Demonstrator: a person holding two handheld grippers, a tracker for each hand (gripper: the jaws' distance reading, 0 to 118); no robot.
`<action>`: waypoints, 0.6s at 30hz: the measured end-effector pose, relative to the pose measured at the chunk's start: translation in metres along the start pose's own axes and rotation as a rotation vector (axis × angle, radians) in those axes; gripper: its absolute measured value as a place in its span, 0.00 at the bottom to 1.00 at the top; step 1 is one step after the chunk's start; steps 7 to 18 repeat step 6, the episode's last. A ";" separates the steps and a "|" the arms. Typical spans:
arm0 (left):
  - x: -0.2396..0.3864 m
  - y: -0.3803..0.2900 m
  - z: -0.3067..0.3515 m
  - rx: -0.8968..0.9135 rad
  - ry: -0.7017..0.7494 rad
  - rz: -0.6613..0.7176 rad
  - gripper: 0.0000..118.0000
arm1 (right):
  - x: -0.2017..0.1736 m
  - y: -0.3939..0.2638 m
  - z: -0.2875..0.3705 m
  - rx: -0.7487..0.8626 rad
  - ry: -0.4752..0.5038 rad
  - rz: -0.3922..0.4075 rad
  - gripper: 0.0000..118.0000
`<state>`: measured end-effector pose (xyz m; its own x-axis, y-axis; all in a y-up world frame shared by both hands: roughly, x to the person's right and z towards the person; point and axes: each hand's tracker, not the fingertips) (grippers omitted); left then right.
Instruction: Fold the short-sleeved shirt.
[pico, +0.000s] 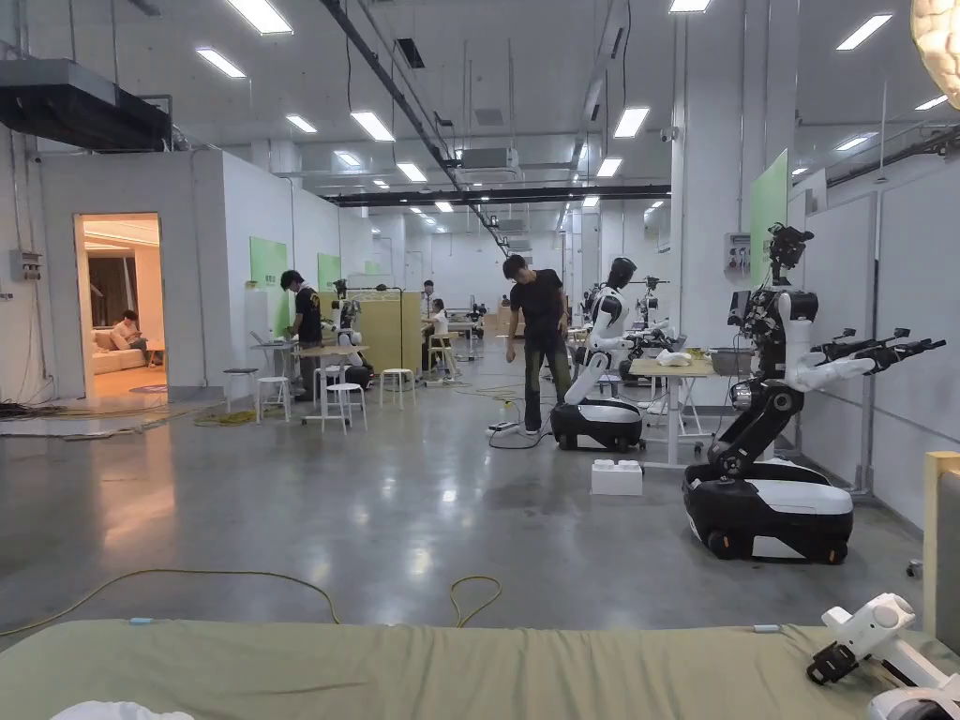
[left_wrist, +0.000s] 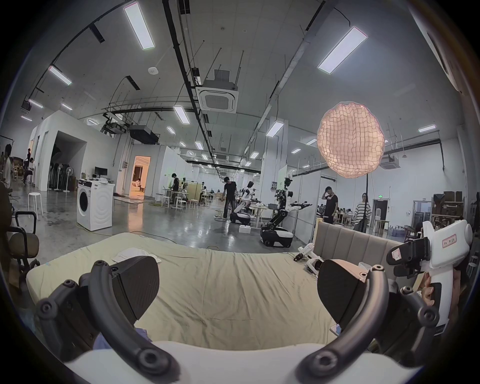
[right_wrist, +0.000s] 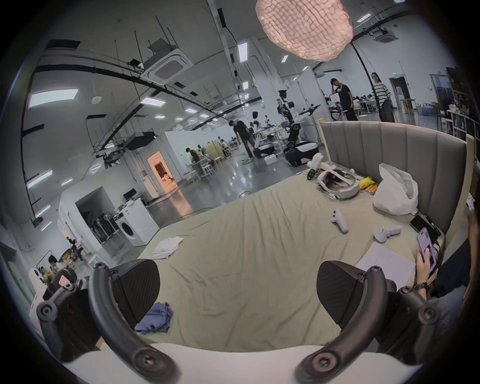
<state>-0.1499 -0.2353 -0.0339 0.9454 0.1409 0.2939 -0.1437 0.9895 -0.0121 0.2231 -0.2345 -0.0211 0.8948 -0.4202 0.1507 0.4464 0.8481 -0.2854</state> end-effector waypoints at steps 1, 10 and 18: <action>0.000 0.000 0.000 0.000 0.002 -0.003 1.00 | 0.000 -0.001 0.000 0.009 -0.015 -0.008 1.00; -0.002 -0.001 0.001 -0.005 0.007 0.000 1.00 | 0.006 -0.004 0.000 0.067 -0.083 -0.023 1.00; -0.002 -0.001 0.001 -0.005 0.007 0.000 1.00 | 0.006 -0.004 0.000 0.067 -0.083 -0.023 1.00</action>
